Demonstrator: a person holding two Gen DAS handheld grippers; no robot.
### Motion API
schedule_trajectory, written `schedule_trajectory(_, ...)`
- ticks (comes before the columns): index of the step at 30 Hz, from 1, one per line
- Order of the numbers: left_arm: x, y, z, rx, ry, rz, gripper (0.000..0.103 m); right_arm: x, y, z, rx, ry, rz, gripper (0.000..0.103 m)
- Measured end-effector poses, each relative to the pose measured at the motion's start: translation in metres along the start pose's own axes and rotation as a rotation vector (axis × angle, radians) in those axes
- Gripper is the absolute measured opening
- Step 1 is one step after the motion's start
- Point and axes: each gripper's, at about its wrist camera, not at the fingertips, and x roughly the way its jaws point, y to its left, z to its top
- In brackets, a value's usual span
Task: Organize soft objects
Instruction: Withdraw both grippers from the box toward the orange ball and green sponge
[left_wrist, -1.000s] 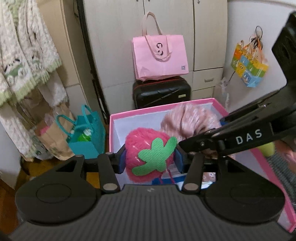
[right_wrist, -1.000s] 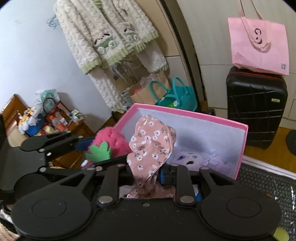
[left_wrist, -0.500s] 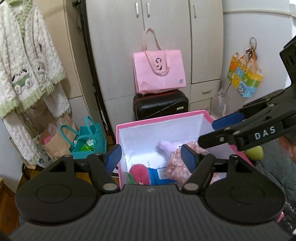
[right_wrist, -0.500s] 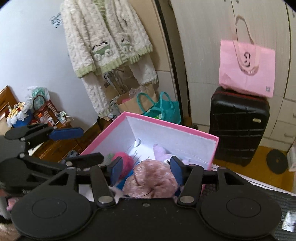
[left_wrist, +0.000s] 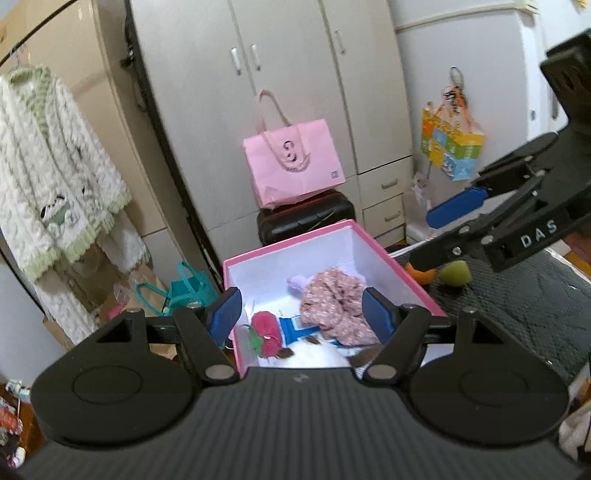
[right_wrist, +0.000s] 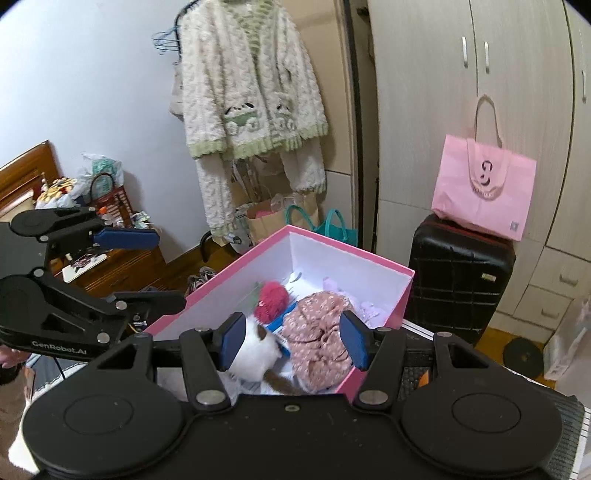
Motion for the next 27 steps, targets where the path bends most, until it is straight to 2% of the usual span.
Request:
schedule_trajectory(8, -0.034, -0.032, 0.000, 0.080, -0.024, -0.045, 0.078, -0.045, 0.010, -0.018, -0.022, -0.030, 0.021, 0.063)
schedule_trajectory(14, -0.042, -0.053, -0.002, 0.101, 0.003, -0.131, 0.080, -0.065, 0.003, -0.044, 0.004, -0.012, 0.006, 0.063)
schedule_trajectory(20, -0.039, -0.080, -0.001, 0.118, 0.020, -0.242, 0.081, -0.085, -0.014, -0.077, 0.040, -0.006, -0.020, 0.063)
schedule_trajectory(27, -0.023, -0.116, -0.005, 0.136, 0.029, -0.330, 0.081, -0.094, -0.044, -0.120, 0.083, 0.037, -0.048, 0.064)
